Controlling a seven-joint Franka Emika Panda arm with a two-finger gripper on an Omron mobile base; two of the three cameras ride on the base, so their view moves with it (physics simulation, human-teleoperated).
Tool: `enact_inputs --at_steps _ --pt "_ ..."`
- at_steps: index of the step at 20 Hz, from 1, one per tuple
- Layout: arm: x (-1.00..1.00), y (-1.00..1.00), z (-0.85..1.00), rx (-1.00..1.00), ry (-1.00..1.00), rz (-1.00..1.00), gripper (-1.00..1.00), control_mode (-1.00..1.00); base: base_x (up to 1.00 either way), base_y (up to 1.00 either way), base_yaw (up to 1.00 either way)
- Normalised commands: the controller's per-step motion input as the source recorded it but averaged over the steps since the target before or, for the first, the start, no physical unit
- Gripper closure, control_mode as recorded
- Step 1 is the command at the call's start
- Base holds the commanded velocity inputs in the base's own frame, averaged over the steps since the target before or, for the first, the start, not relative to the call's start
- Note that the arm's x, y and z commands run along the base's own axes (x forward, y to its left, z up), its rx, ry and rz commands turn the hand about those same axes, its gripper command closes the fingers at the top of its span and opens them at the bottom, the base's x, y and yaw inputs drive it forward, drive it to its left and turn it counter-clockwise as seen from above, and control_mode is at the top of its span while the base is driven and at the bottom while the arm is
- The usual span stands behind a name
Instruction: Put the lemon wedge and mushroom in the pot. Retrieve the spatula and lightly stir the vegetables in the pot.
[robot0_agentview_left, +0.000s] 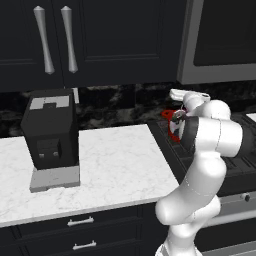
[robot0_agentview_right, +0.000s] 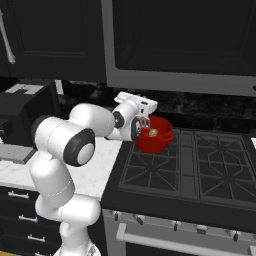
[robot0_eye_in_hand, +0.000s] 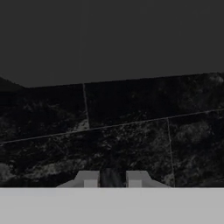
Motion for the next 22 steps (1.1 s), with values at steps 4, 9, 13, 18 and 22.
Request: enact_inputs --at_steps 4,9,13,18,22 --pt "-0.16 -0.21 -0.06 0.0 -0.47 0.06 1.0 -1.0 0.0 0.0 0.0" --pt "0.0 -0.25 -0.76 -0.07 -0.21 0.0 1.0 -1.0 0.0 0.0 0.0" --pt "0.0 -0.29 -0.86 -0.05 -0.15 0.0 1.0 -1.0 0.0 0.0 0.0" --pt "0.0 -0.08 -0.7 -0.01 -0.23 0.07 1.0 -1.0 0.0 0.0 0.0" --pt "0.13 0.0 -0.7 0.0 -0.26 0.16 1.0 -1.0 0.0 0.0 0.0"
